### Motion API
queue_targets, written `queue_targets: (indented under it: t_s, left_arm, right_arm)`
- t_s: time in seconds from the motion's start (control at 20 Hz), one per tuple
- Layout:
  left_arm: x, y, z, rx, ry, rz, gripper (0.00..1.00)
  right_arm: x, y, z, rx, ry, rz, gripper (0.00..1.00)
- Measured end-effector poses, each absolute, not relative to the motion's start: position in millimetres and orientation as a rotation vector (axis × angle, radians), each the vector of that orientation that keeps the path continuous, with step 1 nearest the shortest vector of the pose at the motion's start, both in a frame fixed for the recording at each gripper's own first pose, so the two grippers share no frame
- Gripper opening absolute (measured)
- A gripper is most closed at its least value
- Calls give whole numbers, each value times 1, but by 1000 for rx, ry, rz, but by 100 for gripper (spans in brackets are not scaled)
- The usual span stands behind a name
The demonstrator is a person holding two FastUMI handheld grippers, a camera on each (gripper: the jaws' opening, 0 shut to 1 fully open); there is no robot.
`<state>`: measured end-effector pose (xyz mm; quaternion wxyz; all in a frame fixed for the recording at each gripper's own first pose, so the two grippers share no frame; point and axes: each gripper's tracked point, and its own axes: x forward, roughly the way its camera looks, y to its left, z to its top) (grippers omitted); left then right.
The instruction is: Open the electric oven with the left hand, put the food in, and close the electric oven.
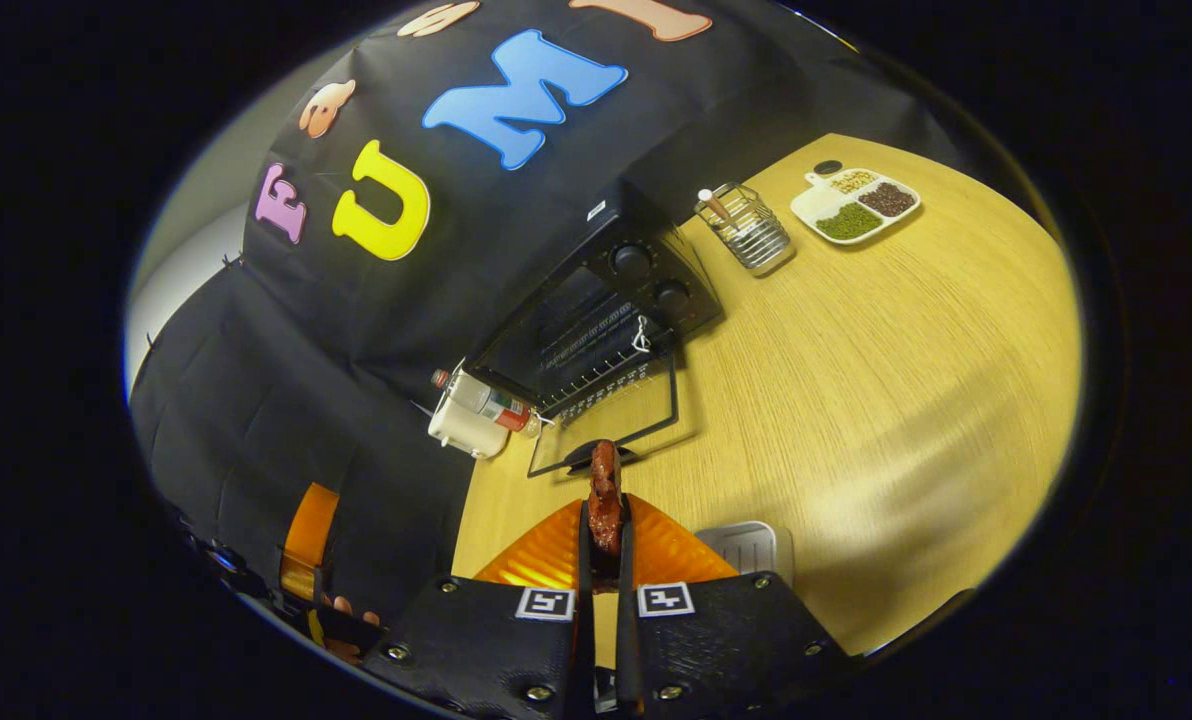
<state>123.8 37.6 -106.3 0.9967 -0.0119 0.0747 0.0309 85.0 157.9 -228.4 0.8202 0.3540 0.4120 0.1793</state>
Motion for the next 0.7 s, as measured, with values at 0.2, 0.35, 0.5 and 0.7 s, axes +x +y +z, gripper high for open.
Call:
queue_targets:
  t_s: [0.2,0.35,0.5,0.7]
  left_arm:
    - [137,57,-105,-24,134,68,96]
    - [147,72,-107,-25,131,73,100]
    - [157,89,-110,-19,132,81,100]
    - [170,115,-114,0,135,94,91]
  right_arm:
    - [115,182,-224,768,860,375,9]
    - [141,199,-224,792,830,366,9]
    - [170,220,-223,816,791,364,9]
    - [208,245,-225,832,747,360,9]
